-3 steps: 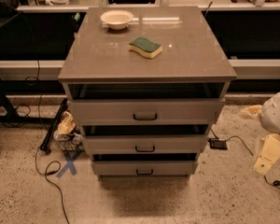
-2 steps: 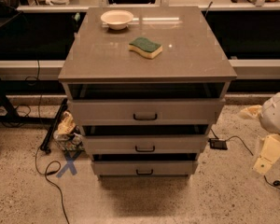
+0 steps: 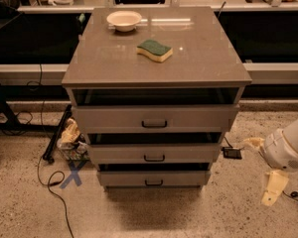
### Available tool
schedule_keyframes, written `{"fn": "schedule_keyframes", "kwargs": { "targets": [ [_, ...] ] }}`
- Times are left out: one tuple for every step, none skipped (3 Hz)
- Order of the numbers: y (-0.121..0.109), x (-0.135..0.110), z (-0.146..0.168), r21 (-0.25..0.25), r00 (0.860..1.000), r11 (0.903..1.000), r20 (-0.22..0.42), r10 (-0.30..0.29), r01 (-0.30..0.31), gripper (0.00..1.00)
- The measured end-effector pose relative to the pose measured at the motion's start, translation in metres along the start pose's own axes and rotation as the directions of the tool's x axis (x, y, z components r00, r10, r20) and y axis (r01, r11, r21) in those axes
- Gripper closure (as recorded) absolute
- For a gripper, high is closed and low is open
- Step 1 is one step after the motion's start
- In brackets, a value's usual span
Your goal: Open bottom drawer
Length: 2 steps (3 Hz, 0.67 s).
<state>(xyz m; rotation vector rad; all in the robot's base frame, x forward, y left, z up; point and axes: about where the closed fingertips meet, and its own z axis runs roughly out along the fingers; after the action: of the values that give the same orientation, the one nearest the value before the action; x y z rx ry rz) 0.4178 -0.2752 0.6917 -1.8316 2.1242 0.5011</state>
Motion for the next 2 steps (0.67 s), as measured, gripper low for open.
{"fn": "schedule_keyframes", "kwargs": {
  "targets": [
    [-0.007, 0.016, 0.05, -0.032, 0.991, 0.994, 0.084, -0.102, 0.105, 0.0],
    [-0.017, 0.026, 0.119, -0.124, 0.971, 0.9807, 0.206, -0.123, 0.151, 0.0]
  ]
}}
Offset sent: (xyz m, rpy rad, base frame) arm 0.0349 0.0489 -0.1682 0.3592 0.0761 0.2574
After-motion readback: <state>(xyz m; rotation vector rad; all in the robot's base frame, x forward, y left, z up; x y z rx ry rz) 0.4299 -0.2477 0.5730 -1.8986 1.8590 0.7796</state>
